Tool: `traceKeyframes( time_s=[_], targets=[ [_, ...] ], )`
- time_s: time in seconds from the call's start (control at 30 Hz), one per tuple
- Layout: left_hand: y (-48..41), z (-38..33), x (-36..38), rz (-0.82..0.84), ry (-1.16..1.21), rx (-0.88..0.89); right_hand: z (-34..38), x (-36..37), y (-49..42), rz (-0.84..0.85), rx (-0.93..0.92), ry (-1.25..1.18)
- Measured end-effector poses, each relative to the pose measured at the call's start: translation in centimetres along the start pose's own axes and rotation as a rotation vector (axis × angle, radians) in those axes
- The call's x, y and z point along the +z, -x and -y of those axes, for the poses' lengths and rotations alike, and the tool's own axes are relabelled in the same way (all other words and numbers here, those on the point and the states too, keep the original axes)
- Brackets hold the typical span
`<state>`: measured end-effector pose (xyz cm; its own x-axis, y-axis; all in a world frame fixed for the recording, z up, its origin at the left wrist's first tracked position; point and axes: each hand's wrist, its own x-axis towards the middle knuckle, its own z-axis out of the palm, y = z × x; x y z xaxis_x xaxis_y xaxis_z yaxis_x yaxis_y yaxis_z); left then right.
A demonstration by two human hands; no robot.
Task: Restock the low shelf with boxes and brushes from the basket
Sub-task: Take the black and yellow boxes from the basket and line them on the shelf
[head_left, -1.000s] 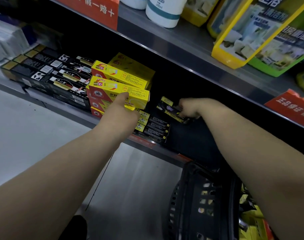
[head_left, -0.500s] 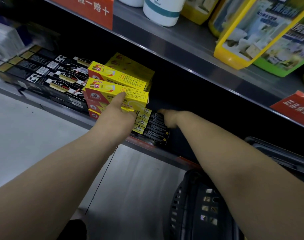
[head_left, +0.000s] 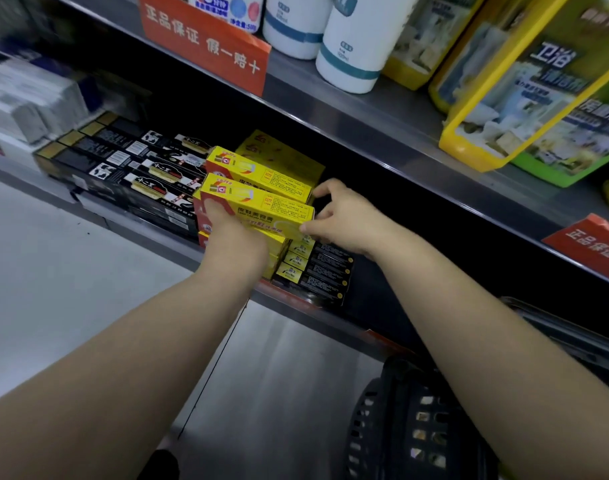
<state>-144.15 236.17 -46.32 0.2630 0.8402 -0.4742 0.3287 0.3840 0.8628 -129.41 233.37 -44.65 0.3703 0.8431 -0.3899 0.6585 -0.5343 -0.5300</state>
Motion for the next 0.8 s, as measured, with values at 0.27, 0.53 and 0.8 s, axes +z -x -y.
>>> traceKeyframes(
  time_s=[0.27,0.53,0.8],
  targets=[
    [-0.8,0.8,-0.8,0.112,0.024,-0.084,0.1,1.6,-0.1,-0.069,-0.003,-0.039],
    [-1.4,1.2,-0.7,0.11,0.041,-0.135,-0.7,1.9,-0.5,-0.082,-0.003,-0.155],
    [-2.1,1.6,-0.4,0.12,0.061,-0.124,-0.9,0.8,-1.9,-0.249,-0.055,-0.161]
  ],
)
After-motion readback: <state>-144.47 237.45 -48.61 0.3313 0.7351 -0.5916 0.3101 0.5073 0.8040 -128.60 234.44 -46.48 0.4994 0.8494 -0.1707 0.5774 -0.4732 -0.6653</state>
